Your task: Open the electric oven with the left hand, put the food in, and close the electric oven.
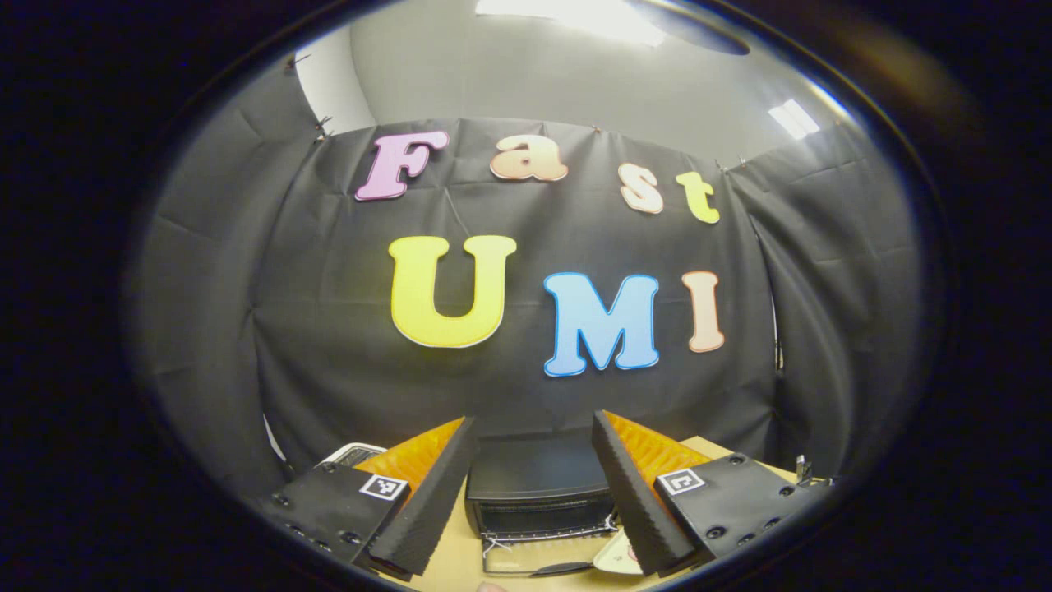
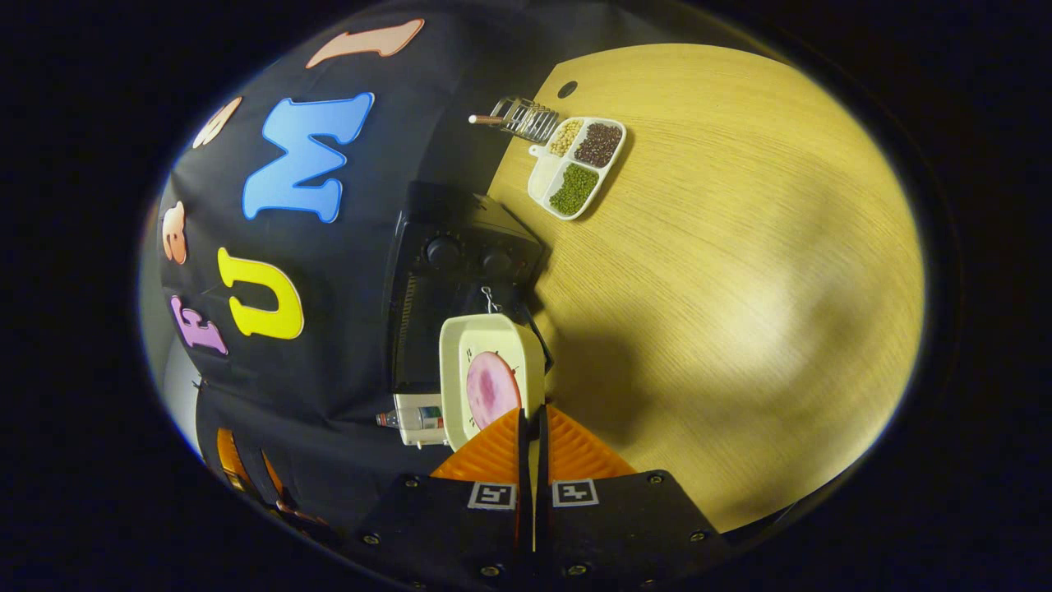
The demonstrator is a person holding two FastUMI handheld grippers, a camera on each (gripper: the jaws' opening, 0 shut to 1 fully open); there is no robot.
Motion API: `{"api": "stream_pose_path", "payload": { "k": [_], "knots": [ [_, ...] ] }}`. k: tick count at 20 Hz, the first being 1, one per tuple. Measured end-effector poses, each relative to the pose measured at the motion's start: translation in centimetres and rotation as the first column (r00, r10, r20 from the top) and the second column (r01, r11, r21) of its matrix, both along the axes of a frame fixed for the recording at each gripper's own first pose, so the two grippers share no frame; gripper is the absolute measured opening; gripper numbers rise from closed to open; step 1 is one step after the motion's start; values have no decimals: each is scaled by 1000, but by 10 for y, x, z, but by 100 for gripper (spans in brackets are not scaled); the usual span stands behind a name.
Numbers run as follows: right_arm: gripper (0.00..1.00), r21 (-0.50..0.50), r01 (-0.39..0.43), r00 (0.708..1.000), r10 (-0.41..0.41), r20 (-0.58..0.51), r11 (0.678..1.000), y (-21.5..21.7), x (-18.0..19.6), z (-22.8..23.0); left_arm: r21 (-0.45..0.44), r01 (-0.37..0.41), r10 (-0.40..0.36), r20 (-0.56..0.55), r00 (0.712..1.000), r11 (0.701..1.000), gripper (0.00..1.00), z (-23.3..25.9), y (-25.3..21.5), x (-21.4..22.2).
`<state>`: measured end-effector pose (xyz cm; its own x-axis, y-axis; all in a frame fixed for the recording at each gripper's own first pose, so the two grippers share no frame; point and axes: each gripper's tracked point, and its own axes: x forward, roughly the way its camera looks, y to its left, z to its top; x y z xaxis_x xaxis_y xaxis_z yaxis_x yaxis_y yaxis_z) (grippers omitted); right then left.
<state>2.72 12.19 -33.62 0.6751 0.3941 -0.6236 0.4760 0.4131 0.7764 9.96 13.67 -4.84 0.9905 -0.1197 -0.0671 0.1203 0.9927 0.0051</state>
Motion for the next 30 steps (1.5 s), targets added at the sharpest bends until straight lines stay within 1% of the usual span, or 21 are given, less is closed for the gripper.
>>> {"api": "stream_pose_path", "payload": {
  "k": [1,2,4,5,9,11,12,13,14,15,17,18,19,20,24,25,26,27,28,29,30],
  "knots": [
    [2,-1,22,1000,-22,-2,1000,7,7,-2,-1,0,0,-1,1000,1000,90,-1,7,0],
    [2,-6,42,999,-42,-3,999,13,14,-3,-4,-1,1,-1,1000,1000,100,-2,15,-1],
    [2,-19,81,997,-82,-8,997,23,32,-9,-6,-5,5,-5,1000,1000,100,-3,29,-3],
    [2,-19,98,995,-98,-9,995,30,42,-12,-9,-8,8,-8,1000,1000,90,-5,35,-5],
    [2,-27,115,993,-115,-8,993,62,81,-24,-13,-45,45,-23,999,999,90,-12,70,-10],
    [2,-19,152,988,-153,-9,988,74,106,-31,-12,-72,71,-32,997,997,99,-15,91,-13],
    [2,-12,180,983,-180,-13,984,82,114,-33,-10,-87,87,-37,996,996,99,-16,102,-15],
    [2,-11,211,977,-212,-16,977,86,122,-36,-7,-109,109,-39,993,994,99,-17,116,-17],
    [2,-10,246,969,-246,-14,969,88,127,-35,-7,-131,131,-43,991,991,95,-18,128,-18],
    [2,-12,277,961,-277,-15,961,88,136,-39,-10,-149,148,-51,988,989,99,-19,139,-20],
    [2,-5,340,940,-340,-27,940,89,151,-50,-8,-182,181,-69,981,983,99,-24,160,-26],
    [2,0,363,931,-363,-31,932,92,160,-54,-3,-195,195,-76,978,981,95,-24,168,-28],
    [2,3,382,924,-382,-34,924,95,168,-57,4,-206,206,-81,975,978,100,-26,175,-29],
    [2,6,400,916,-400,-32,916,99,176,-57,12,-218,218,-86,972,976,95,-27,182,-33],
    [2,32,476,879,-476,-20,879,110,207,-60,26,-258,260,-119,958,966,95,-38,202,-44],
    [2,58,500,866,-500,-20,864,114,216,-61,28,-268,269,-126,955,963,90,-40,205,-47],
    [2,77,518,855,-518,-17,852,117,223,-61,30,-277,279,-129,952,960,90,-40,209,-49],
    [2,82,530,847,-531,-10,844,119,230,-62,32,-286,288,-131,949,958,95,-40,213,-50],
    [2,83,531,846,-533,-2,843,120,235,-63,34,-294,296,-131,946,955,100,-40,216,-51],
    [2,84,530,847,-532,4,844,122,241,-63,37,-302,304,-132,944,953,95,-41,217,-51],
    [2,91,522,851,-525,5,848,127,243,-63,35,-306,308,-133,942,951,95,-40,218,-51]
  ]
}}
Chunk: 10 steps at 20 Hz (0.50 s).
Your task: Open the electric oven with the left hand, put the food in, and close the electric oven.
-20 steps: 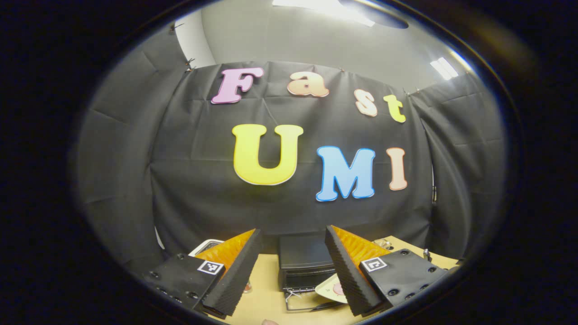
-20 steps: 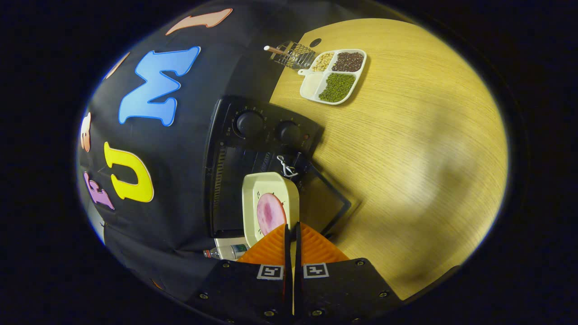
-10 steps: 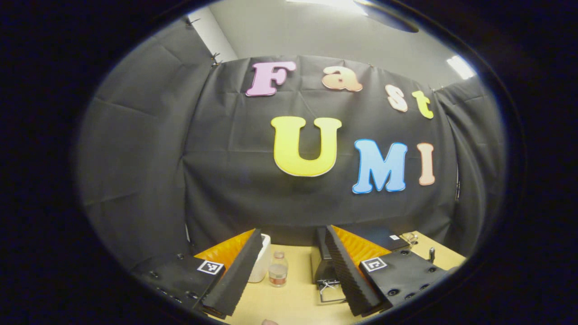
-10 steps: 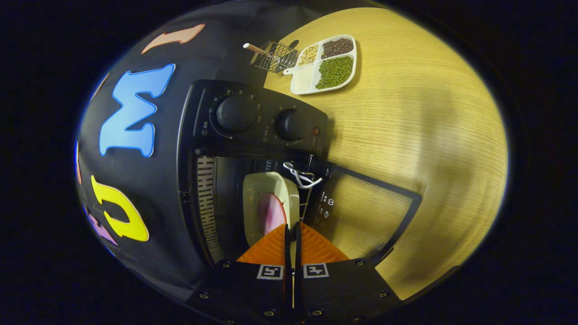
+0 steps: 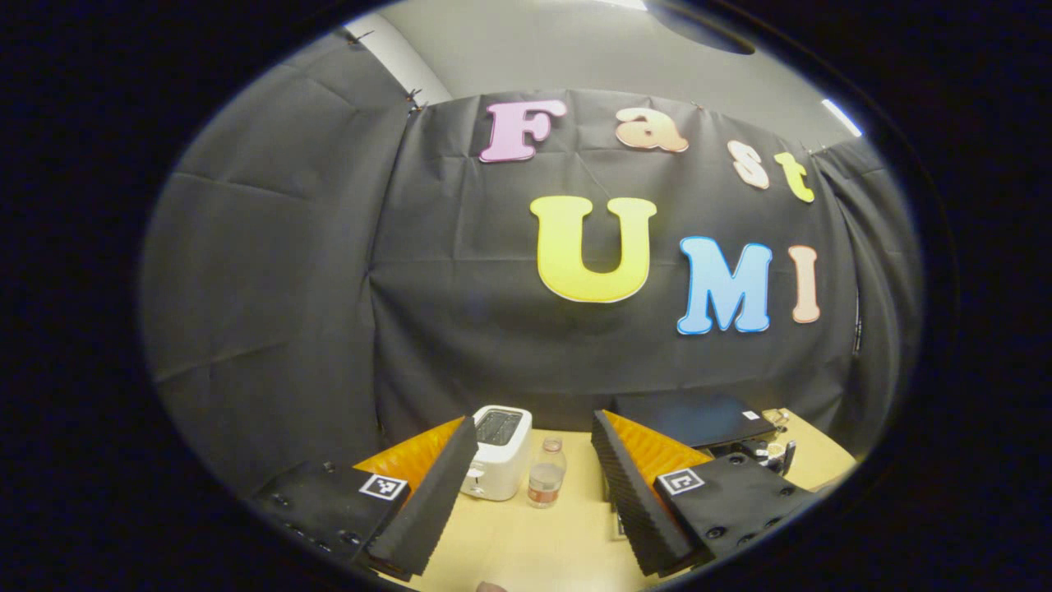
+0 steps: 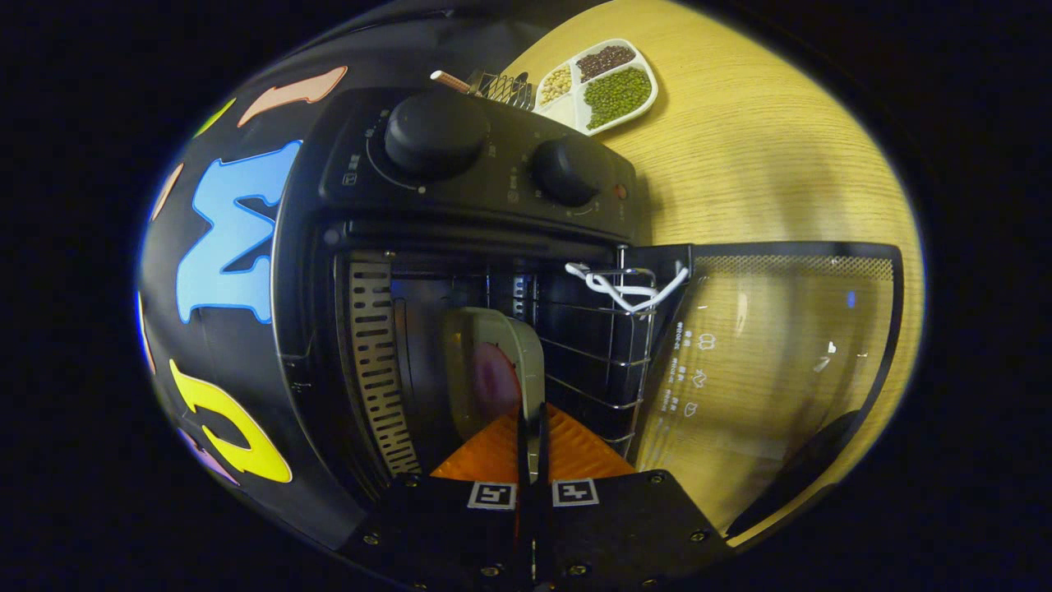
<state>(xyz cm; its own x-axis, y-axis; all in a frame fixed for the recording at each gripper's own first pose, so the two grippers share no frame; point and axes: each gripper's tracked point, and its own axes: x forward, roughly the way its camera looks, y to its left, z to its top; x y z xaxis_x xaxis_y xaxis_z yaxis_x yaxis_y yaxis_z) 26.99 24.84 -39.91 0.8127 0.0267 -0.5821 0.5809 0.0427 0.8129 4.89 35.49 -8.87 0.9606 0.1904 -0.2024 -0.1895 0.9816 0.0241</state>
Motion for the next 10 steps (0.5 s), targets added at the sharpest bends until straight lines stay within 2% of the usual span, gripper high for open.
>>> {"api": "stream_pose_path", "payload": {
  "k": [4,5,6,7,8,9,10],
  "knots": [
    [10,1,-26,1000,26,1,1000,0,-2,5,-4,5,-5,1,1000,1000,95,-1,-9,4],
    [15,6,-42,999,42,4,999,0,-4,8,-7,13,-13,3,1000,1000,100,-3,-15,7],
    [26,1,-58,998,58,4,998,-1,-11,12,-11,24,-24,7,1000,1000,95,-3,-22,10],
    [30,-21,-84,996,84,-5,996,-4,-19,15,-14,37,-37,8,999,999,100,-4,-30,14],
    [34,-42,-111,994,110,-24,993,-5,-29,17,-16,51,-51,9,999,999,95,-4,-39,18],
    [36,-66,-145,989,144,-22,987,-6,-38,23,-19,67,-66,12,998,998,100,-6,-49,23],
    [38,-93,-184,983,182,-27,979,-7,-48,29,-23,81,-81,16,997,996,98,-6,-58,27]
  ]
}}
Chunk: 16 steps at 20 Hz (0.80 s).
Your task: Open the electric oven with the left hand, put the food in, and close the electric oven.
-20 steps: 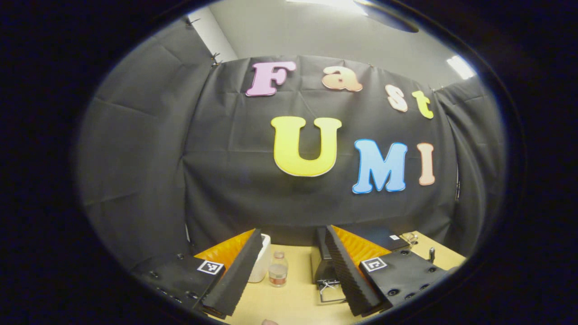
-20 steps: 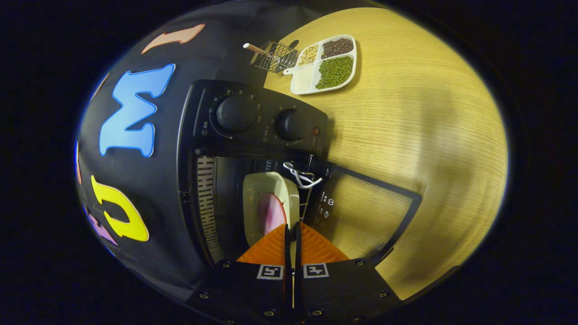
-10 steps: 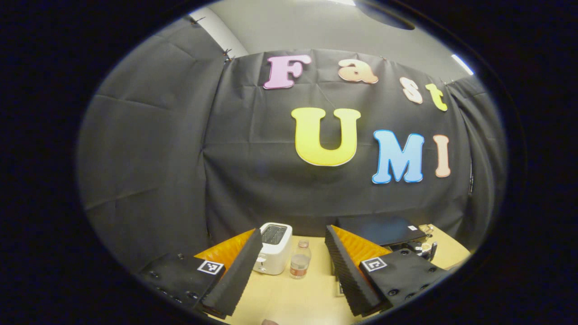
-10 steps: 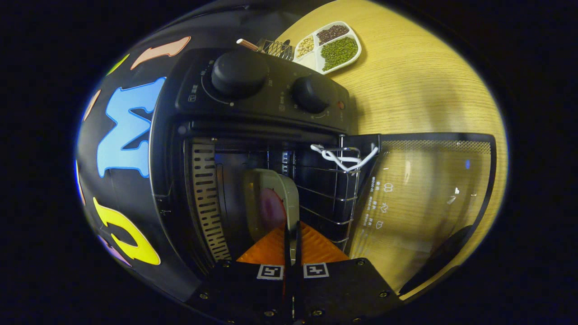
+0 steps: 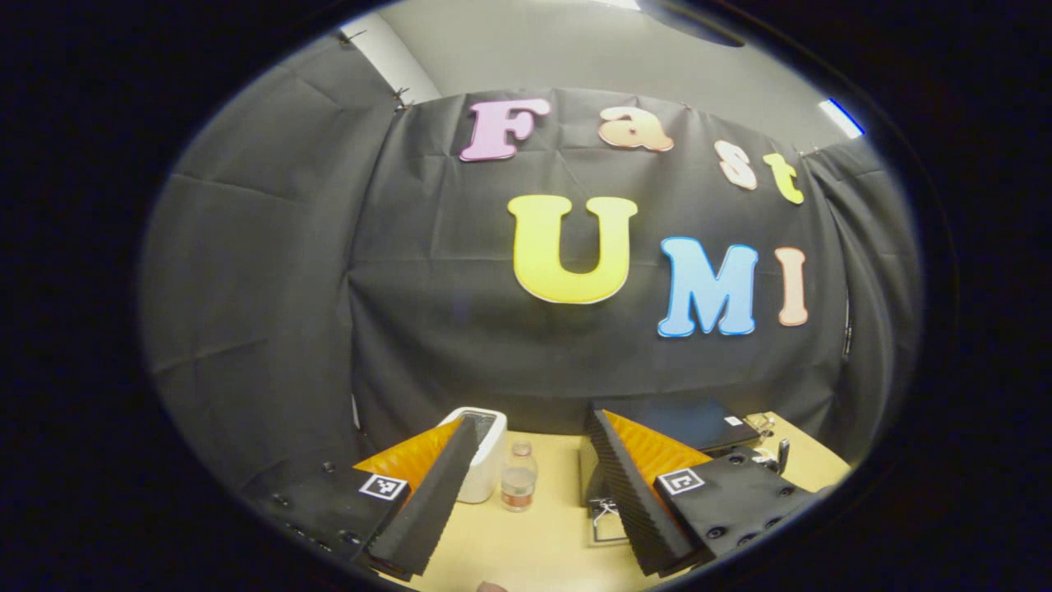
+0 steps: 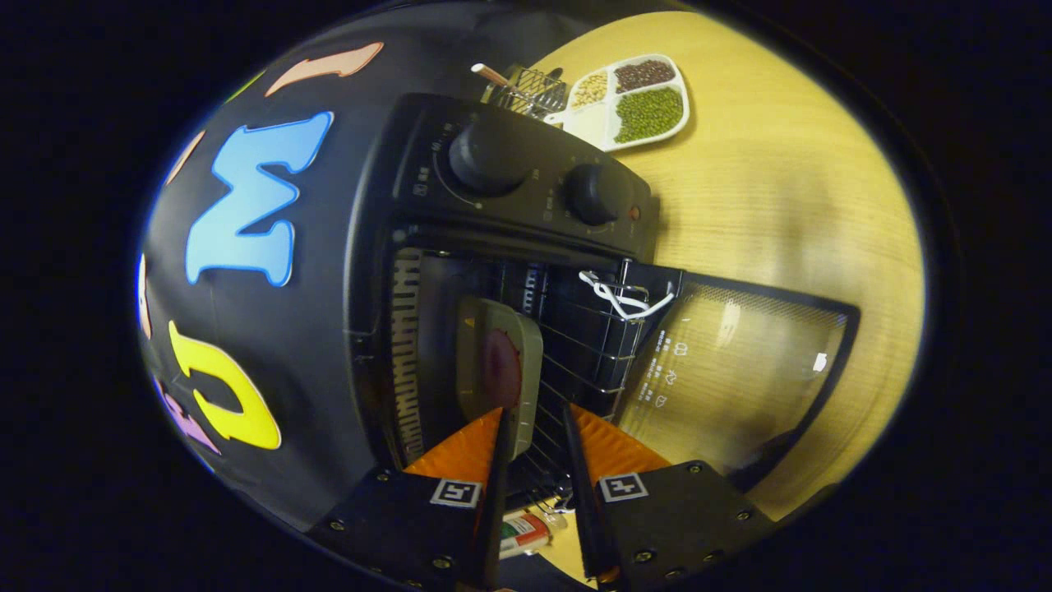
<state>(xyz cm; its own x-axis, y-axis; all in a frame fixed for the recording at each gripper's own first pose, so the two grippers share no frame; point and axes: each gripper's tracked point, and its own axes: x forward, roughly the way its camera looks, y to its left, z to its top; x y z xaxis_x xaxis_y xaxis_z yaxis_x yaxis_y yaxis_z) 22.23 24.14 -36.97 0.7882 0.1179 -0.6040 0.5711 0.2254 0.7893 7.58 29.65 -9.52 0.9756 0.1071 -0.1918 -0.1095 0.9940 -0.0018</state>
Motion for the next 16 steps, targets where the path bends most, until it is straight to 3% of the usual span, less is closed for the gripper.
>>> {"api": "stream_pose_path", "payload": {
  "k": [3,4,5,6,9,12,16],
  "knots": [
    [40,-91,-114,993,115,13,989,-11,-23,18,-22,45,-45,-4,999,999,90,-7,-32,12],
    [40,-119,-146,989,149,16,982,-17,-30,26,-25,59,-59,-1,998,998,100,-7,-42,16],
    [40,-148,-176,983,181,22,973,-23,-36,35,-27,74,-74,1,997,997,95,-9,-54,20],
    [40,-184,-205,977,213,23,961,-28,-44,43,-29,88,-89,-2,996,996,90,-11,-64,22],
    [40,-343,-275,947,314,63,898,-54,-61,81,-36,122,-122,-11,992,992,98,-15,-95,28],
    [40,-586,-292,896,430,108,756,-89,-73,137,-26,140,-140,-9,990,990,100,-10,-124,31],
    [39,-845,-175,830,538,150,506,-125,-93,226,-16,167,-167,2,986,986,98,-5,-166,26]
  ]
}}
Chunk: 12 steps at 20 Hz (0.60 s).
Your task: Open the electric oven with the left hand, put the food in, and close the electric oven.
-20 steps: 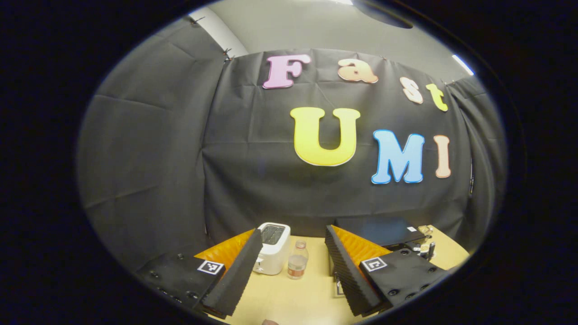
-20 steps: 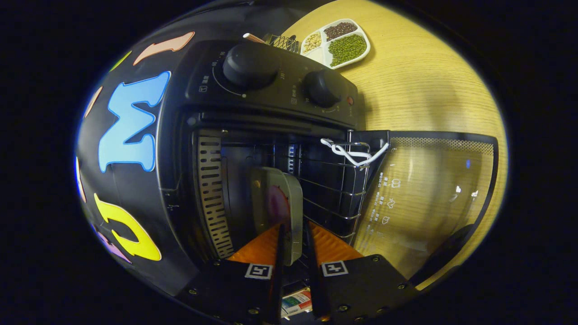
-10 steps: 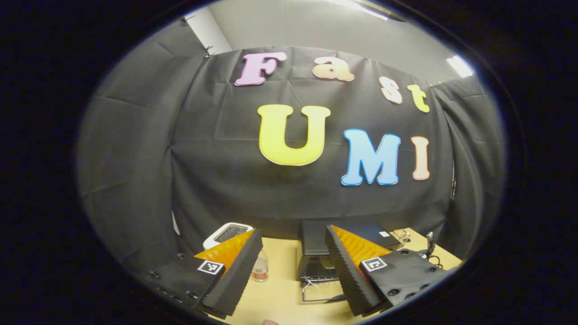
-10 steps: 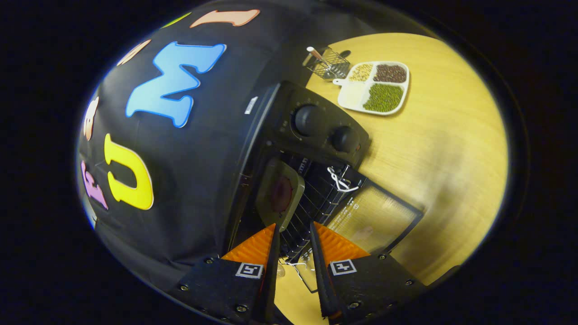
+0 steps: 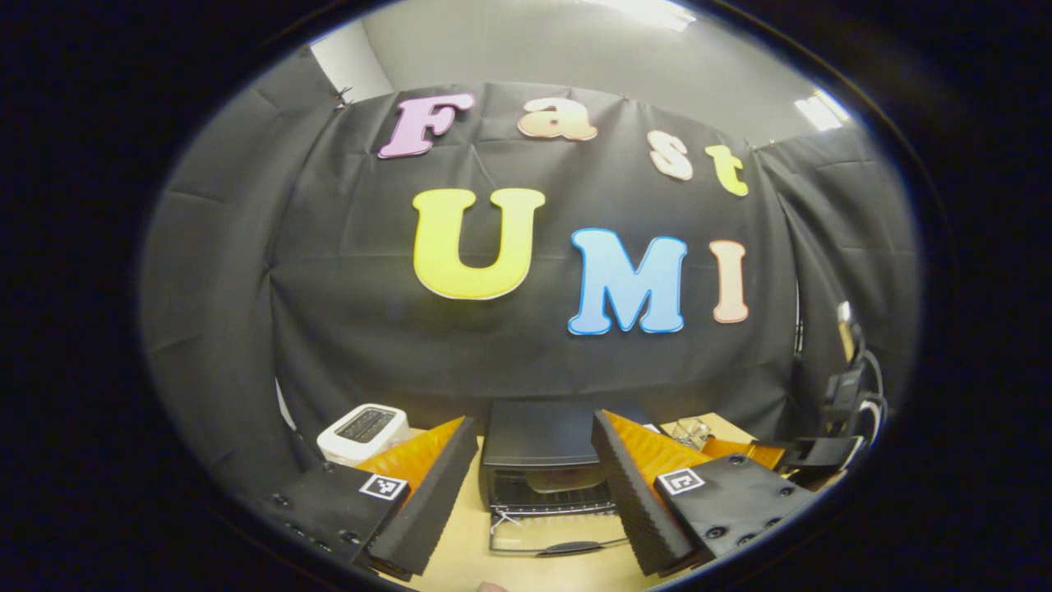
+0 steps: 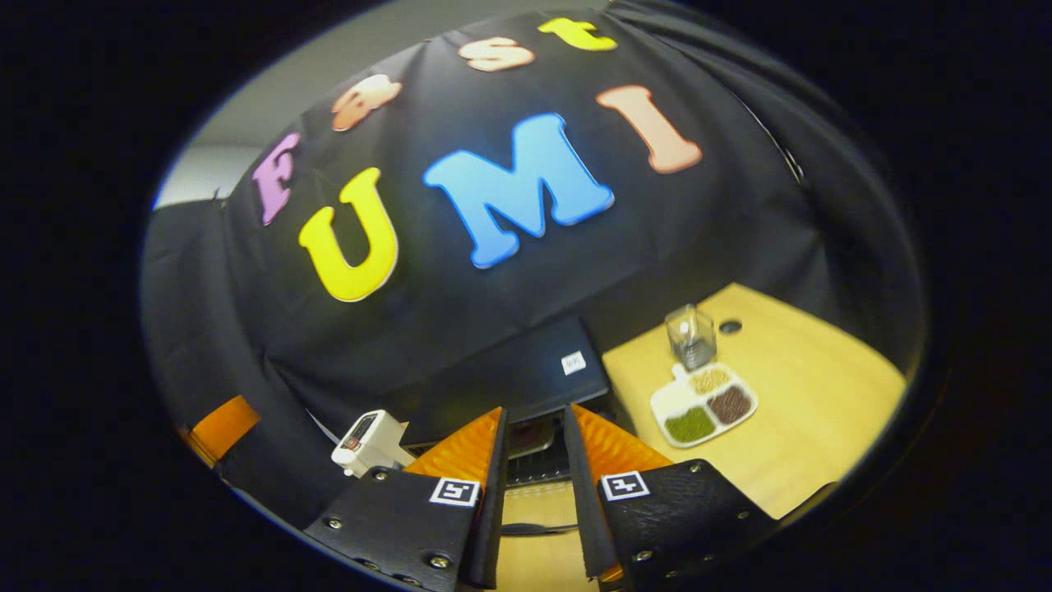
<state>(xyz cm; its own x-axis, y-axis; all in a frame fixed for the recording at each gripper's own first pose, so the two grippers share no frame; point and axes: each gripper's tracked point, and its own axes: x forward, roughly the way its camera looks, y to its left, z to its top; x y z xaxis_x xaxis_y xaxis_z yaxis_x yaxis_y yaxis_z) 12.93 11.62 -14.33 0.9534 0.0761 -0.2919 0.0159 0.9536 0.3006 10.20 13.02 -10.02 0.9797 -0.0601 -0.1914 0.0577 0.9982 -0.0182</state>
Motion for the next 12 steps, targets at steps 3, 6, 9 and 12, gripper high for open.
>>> {"api": "stream_pose_path", "payload": {
  "k": [3,6,9,12],
  "knots": [
    [39,-136,-30,991,47,121,990,-13,-20,54,0,18,-18,6,1000,1000,96,3,-30,-4],
    [39,-198,-17,977,59,207,980,-24,-39,88,4,33,-33,40,999,999,98,20,-55,-10],
    [39,-229,8,961,56,272,973,-44,-51,118,16,44,-45,101,994,999,98,40,-72,-17],
    [60,-216,-12,962,70,264,976,-48,-54,117,24,57,-58,80,995,998,100,32,-84,-17]
  ]
}}
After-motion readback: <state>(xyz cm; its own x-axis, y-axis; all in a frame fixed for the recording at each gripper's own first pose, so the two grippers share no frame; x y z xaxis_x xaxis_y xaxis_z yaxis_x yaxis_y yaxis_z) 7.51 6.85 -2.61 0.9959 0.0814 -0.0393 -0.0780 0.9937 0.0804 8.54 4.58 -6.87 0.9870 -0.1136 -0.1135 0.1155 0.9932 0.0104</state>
